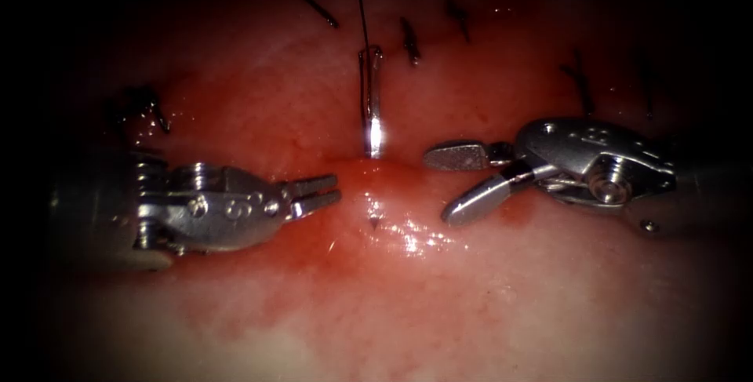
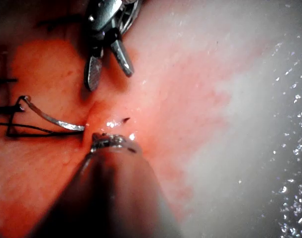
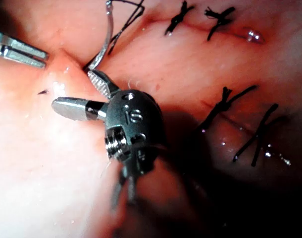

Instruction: Wound Closure

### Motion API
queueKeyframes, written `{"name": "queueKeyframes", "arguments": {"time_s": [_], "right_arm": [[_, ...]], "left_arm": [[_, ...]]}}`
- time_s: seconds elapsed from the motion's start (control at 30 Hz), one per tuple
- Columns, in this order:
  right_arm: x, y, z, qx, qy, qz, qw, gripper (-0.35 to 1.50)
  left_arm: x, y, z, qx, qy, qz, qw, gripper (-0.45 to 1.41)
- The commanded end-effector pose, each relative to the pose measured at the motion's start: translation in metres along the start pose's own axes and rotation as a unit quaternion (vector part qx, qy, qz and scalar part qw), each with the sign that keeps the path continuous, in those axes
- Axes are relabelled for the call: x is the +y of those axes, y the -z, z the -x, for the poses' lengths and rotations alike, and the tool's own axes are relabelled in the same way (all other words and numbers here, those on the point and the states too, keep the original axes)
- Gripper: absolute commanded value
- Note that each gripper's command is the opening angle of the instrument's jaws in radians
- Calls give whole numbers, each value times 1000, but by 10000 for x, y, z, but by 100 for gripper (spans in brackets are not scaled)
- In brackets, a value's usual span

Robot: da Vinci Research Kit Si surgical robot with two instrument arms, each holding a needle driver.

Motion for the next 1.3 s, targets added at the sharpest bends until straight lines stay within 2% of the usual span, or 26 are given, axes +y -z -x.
{"name": "queueKeyframes", "arguments": {"time_s": [0.03, 0.1, 0.17, 0.3, 0.43, 0.67, 0.87, 1.13, 1.3], "right_arm": [[6, -11, 4, 11, -31, 12, 999, 123], [13, -17, 1, 36, -91, 22, 995, 106], [18, -26, -2, 46, -121, 37, 991, 108], [30, -43, -9, 51, -123, 55, 990, 123], [43, -59, -14, 51, -123, 71, 989, 125], [57, -69, 6, -2, -109, 107, 988, 125], [58, -63, 20, -7, -106, 107, 988, 125], [52, -73, 4, 1, -118, 95, 988, 125], [54, -84, 6, 2, -116, 91, 989, 123]], "left_arm": [[10, -10, 4, -2, -2, 6, 1000, 5], [10, -15, 8, -5, -8, 9, 1000, 5], [11, -17, 11, -5, -10, 11, 1000, 5], [12, -18, 10, -6, -8, 13, 1000, 4], [13, -17, 9, -6, -7, 13, 1000, 4], [14, -13, 6, -6, -5, 15, 1000, 2], [14, -13, 6, -6, -5, 15, 1000, 2], [14, -13, 5, -6, -4, 15, 1000, 2], [15, -12, 5, -6, -4, 15, 1000, 2]]}}
